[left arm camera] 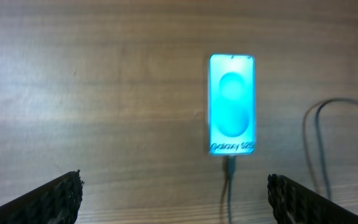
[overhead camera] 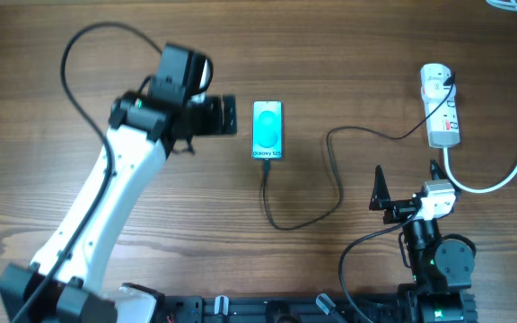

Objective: Plug charger to phone and switch on socket

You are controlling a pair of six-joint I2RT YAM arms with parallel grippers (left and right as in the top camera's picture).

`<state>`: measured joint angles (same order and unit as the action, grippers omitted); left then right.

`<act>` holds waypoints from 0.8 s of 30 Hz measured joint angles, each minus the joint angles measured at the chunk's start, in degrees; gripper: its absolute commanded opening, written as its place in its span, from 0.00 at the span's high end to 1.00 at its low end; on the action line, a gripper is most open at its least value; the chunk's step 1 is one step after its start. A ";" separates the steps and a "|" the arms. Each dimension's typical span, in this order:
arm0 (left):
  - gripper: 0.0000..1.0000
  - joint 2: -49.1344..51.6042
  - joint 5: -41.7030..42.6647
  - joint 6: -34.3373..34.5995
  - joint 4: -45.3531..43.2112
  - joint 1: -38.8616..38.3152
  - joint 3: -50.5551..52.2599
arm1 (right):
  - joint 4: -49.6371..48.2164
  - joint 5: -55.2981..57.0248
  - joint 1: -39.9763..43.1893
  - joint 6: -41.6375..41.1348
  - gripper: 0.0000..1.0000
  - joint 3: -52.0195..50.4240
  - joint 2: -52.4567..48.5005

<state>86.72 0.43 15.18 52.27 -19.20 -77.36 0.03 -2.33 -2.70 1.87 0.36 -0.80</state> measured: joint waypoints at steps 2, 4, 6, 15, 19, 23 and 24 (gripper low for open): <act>0.00 -3.78 -0.22 0.02 0.59 0.09 5.90 | 0.02 0.00 0.00 0.00 0.00 0.00 0.02; 0.00 -7.58 -0.68 0.00 1.33 0.09 9.99 | 0.00 0.00 0.00 0.00 0.00 0.00 0.02; 0.00 -12.50 -1.05 0.00 0.61 0.09 13.25 | 0.00 0.00 0.00 0.00 0.00 0.00 0.02; 0.00 -33.16 6.62 -7.08 -15.21 5.31 34.86 | 0.00 0.00 0.00 0.00 0.00 0.00 0.02; 0.00 -43.23 10.23 -10.19 -22.71 8.37 44.94 | 0.00 0.00 0.00 0.00 0.00 0.00 0.02; 0.00 -53.92 12.61 -11.93 -30.77 8.57 55.34 | -0.02 0.00 0.00 0.00 0.00 0.00 0.02; 0.00 -55.93 13.14 -11.98 -32.41 8.94 57.22 | 0.02 0.00 0.00 0.00 0.00 0.00 0.02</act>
<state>30.79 13.56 3.20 19.86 -10.26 -20.14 0.05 -2.33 -2.70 1.87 0.36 -0.78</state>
